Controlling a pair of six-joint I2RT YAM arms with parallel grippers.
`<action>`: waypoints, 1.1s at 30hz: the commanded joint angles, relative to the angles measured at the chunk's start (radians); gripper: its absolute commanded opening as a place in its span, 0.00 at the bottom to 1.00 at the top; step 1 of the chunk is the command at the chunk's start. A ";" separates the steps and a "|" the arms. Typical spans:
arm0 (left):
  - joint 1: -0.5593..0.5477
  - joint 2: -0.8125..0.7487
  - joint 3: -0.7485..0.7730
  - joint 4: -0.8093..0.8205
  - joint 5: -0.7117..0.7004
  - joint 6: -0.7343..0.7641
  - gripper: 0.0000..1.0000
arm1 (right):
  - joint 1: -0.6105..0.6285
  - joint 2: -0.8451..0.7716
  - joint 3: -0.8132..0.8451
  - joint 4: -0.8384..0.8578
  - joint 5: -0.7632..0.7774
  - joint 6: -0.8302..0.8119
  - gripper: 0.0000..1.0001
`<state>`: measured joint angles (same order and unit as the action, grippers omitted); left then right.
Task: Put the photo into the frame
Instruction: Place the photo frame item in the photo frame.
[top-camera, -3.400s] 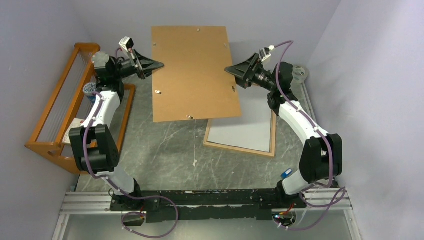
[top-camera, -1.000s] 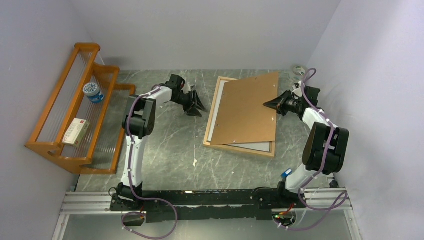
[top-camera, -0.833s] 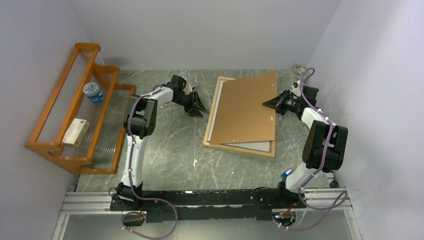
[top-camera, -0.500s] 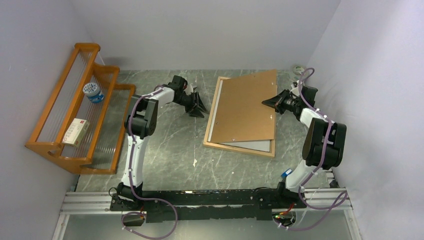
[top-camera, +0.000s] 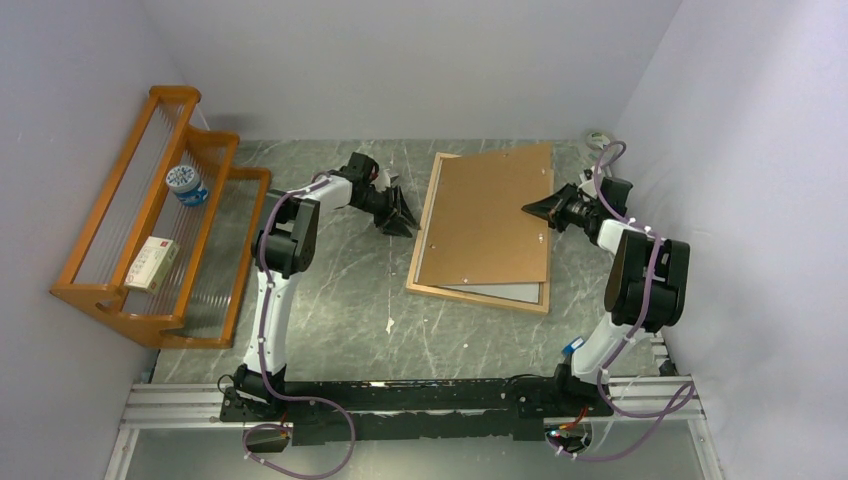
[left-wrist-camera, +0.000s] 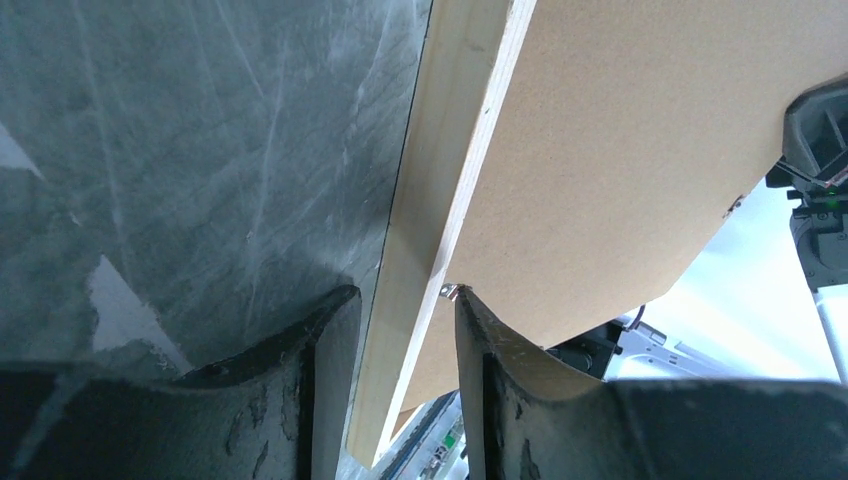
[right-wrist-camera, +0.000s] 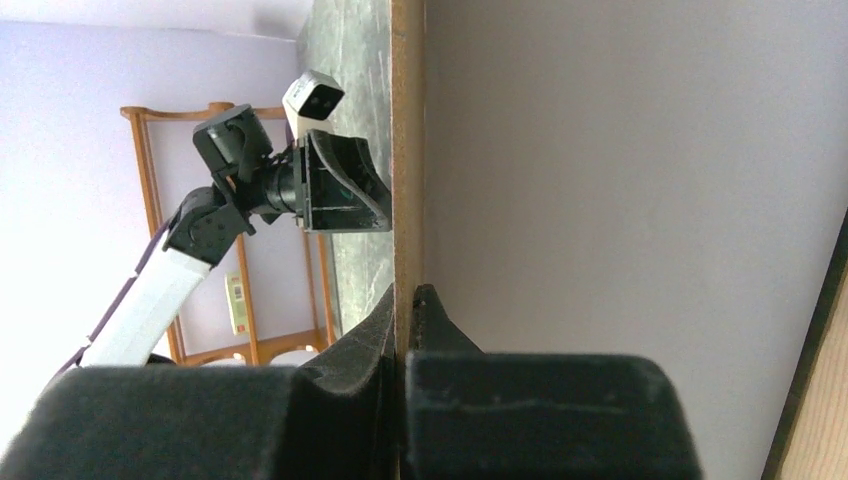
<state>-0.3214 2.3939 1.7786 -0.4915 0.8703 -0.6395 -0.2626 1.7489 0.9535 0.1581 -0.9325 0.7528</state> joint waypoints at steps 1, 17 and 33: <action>-0.010 0.022 0.003 0.016 0.012 0.020 0.46 | 0.015 0.039 0.008 0.051 -0.062 -0.002 0.00; 0.023 -0.148 -0.155 -0.024 -0.222 0.074 0.44 | 0.164 0.110 0.066 -0.014 0.045 0.006 0.08; 0.180 -0.377 -0.444 -0.014 -0.278 0.114 0.46 | 0.356 0.137 0.172 -0.164 0.189 -0.033 0.69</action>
<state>-0.1452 2.0666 1.3552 -0.4942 0.6281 -0.5697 0.0906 1.9167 1.0286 0.1074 -0.7963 0.7921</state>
